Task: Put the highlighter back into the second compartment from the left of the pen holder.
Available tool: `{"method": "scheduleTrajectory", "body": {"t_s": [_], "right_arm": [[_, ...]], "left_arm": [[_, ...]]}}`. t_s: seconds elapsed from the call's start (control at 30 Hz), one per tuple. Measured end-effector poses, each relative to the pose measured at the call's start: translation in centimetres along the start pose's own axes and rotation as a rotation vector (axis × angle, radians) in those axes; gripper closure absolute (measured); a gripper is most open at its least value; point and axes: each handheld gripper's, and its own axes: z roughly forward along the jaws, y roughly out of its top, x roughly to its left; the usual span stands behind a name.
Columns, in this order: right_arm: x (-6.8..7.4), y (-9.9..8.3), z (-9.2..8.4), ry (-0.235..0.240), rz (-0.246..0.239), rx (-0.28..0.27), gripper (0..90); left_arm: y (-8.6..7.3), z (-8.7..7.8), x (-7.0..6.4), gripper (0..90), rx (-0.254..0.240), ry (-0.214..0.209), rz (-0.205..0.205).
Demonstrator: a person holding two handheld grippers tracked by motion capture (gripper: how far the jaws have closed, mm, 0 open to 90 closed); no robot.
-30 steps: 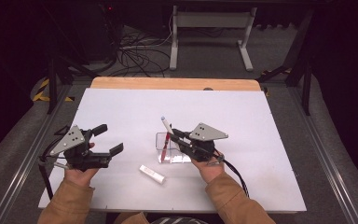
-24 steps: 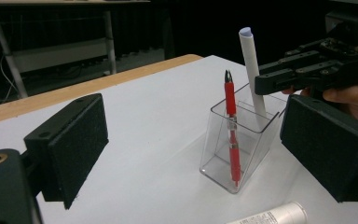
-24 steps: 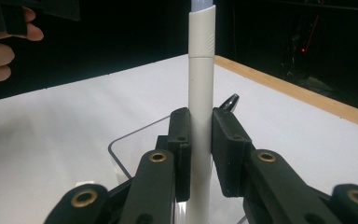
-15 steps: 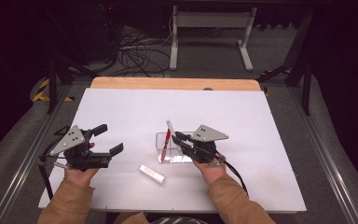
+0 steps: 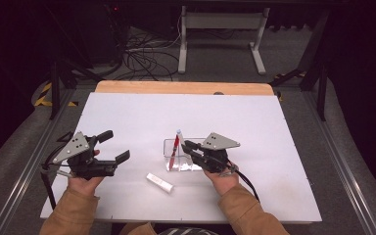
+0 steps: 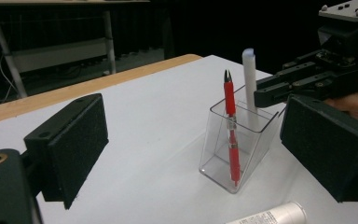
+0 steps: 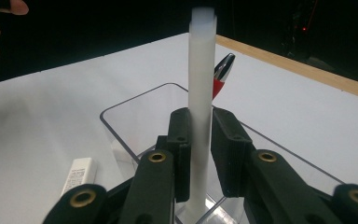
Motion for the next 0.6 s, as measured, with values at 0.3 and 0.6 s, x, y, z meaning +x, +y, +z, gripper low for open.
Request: {"method": "scheduleTrajectory", "body": {"t_s": [0.3,0.6], "right_arm": [[-0.1,0.2,-0.2,-0.005,-0.002,-0.008,55.2],[-0.2,1.1,-1.7,0.025,-0.016,0.009,29.8]], "left_arm": [[0.0,0.0,0.0,8.3,0.001,0.002,0.003],[0.0,-0.1,0.0,8.3,-0.004,0.001,-0.003]]}}
